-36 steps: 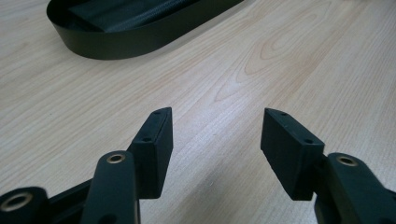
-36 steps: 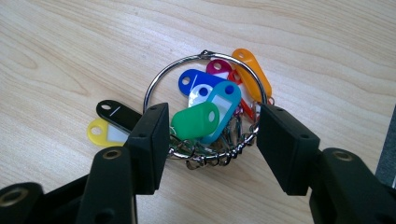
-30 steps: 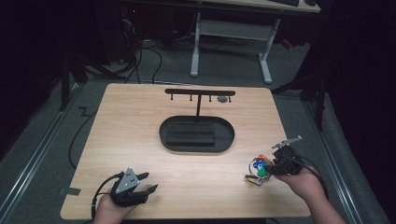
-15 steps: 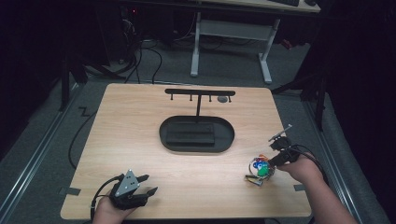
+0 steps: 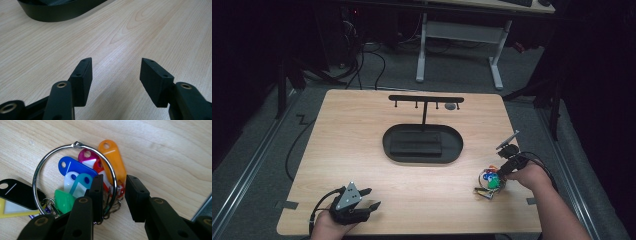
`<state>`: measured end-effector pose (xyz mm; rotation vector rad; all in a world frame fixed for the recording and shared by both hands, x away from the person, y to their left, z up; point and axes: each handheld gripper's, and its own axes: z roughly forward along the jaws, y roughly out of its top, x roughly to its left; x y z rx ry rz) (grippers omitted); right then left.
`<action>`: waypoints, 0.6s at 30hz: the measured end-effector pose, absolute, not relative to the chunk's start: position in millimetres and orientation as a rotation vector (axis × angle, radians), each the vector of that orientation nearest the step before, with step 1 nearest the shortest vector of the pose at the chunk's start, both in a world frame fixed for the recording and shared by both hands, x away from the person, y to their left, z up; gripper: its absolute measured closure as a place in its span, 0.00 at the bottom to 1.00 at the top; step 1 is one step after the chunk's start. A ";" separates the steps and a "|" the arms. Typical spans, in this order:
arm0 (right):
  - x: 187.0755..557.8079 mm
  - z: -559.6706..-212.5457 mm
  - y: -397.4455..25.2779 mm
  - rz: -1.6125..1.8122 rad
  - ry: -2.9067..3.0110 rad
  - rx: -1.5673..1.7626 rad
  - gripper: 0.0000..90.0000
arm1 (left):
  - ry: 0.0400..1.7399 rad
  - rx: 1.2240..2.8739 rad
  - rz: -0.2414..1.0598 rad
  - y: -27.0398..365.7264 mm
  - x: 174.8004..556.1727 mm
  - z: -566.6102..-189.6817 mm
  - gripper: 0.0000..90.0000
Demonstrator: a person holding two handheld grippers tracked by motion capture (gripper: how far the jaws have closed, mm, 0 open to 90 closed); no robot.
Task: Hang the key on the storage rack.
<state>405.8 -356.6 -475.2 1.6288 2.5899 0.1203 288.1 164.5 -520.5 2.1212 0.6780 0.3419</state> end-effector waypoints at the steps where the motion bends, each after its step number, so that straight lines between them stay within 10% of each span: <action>1: 406.8 -478.4 -355.0 0.098 2.597 1.620 0.79 | 0.676 2.123 0.340 164.5 287.9 -520.7 0.49; 18: 375.5 -439.8 -336.1 0.195 2.616 1.495 0.97 | 0.652 2.129 0.333 160.8 287.4 -520.1 0.49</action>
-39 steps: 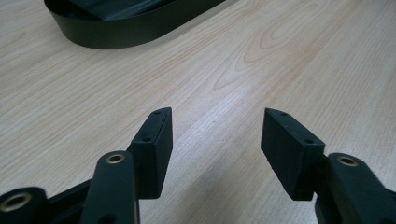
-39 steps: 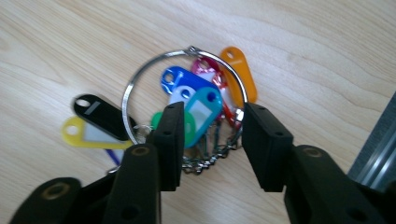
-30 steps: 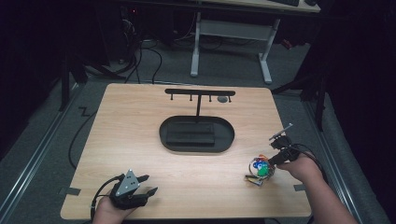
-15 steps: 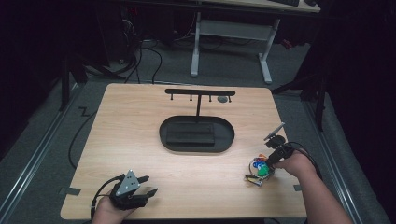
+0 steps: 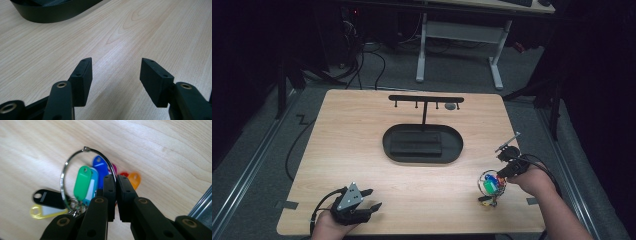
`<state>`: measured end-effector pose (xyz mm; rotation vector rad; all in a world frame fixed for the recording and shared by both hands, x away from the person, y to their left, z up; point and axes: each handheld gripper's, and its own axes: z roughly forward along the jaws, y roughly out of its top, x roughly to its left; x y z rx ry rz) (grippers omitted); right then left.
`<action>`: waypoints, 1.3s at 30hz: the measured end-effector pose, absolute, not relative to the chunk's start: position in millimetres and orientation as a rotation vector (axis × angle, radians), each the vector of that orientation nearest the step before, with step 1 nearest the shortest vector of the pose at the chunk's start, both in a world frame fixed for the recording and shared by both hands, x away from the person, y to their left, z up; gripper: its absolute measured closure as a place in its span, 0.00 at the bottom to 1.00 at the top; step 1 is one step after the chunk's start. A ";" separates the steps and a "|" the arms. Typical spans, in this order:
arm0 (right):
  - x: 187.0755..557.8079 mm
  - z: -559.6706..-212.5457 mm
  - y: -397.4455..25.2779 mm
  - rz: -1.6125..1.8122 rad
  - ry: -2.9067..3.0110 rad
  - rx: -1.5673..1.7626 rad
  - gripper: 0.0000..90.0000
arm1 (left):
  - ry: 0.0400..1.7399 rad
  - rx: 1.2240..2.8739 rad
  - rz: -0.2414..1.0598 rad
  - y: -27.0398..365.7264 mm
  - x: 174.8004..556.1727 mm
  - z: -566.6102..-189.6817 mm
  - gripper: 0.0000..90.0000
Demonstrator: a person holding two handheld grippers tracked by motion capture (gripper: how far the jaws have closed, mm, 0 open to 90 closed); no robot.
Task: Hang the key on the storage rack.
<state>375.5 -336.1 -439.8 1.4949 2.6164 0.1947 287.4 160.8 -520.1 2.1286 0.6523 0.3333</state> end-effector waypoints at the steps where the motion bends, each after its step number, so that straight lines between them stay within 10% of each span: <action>1: 373.6 -437.3 -334.5 0.195 2.617 1.488 0.97 | 0.650 2.130 0.333 160.5 287.4 -520.0 0.49; 39: 348.4 -327.3 -286.6 0.233 2.664 1.287 0.98 | 0.660 2.095 0.332 163.8 288.6 -517.3 0.49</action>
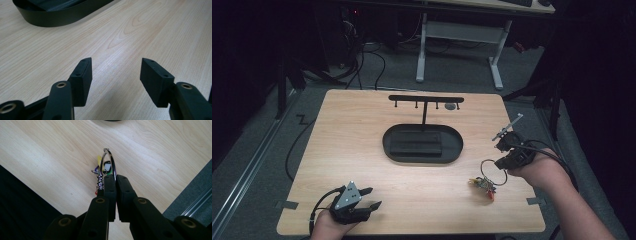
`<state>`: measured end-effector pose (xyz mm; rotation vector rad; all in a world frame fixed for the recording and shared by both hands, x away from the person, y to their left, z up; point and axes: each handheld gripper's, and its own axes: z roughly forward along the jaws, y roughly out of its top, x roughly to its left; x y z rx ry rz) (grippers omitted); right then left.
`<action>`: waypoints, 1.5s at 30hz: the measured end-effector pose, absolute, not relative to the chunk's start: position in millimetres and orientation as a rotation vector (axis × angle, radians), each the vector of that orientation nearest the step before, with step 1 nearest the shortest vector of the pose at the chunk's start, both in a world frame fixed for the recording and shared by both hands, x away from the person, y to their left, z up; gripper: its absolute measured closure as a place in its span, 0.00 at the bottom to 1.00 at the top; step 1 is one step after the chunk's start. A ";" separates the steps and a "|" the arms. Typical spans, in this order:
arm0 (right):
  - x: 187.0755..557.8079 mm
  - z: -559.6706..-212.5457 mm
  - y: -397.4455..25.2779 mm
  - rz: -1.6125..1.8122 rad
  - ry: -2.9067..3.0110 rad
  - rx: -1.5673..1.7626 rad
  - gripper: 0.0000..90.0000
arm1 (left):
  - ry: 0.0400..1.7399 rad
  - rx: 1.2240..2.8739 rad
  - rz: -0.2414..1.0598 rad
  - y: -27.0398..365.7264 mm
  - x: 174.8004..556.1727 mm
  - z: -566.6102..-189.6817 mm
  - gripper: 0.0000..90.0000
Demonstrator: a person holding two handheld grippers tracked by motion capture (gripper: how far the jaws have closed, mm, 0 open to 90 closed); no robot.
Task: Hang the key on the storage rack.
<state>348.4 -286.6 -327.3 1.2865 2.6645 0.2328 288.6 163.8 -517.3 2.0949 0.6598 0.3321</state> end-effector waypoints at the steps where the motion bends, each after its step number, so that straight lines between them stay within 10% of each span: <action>1: 348.4 -327.3 -286.6 0.233 2.664 1.287 0.98 | 0.660 2.095 0.333 163.7 288.6 -517.4 0.49; 45: 423.0 -292.3 -232.9 0.279 2.637 1.178 0.98 | 0.677 2.095 0.336 167.1 290.4 -518.3 0.48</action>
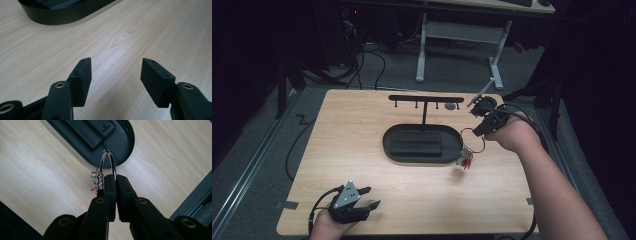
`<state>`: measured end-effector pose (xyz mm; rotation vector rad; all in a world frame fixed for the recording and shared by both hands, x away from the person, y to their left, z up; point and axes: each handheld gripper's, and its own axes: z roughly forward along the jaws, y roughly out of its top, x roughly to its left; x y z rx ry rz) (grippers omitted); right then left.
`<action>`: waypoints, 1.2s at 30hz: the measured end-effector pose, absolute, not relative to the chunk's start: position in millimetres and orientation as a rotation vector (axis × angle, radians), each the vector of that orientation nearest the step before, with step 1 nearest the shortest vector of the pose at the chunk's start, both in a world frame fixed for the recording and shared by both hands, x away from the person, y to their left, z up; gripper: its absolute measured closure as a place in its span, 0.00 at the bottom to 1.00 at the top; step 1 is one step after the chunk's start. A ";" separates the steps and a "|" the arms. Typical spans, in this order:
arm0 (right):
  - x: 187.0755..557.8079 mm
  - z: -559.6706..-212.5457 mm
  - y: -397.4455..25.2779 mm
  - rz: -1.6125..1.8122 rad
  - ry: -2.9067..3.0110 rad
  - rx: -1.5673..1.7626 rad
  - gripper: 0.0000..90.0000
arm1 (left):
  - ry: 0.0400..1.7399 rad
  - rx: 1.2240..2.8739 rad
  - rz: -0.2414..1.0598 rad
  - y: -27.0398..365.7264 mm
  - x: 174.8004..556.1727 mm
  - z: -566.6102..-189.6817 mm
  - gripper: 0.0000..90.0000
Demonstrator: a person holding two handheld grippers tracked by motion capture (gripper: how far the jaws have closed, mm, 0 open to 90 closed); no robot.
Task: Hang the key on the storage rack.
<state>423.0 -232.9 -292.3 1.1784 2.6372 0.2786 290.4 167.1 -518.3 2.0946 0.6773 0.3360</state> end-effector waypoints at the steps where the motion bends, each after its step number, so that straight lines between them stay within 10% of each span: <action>1: 424.3 -291.3 -231.8 0.280 2.634 1.191 0.98 | 0.677 2.093 0.335 166.9 290.4 -518.2 0.48; 36: 497.8 -290.6 -217.6 0.370 2.572 1.249 0.98 | 0.674 2.110 0.323 166.2 293.7 -520.0 0.48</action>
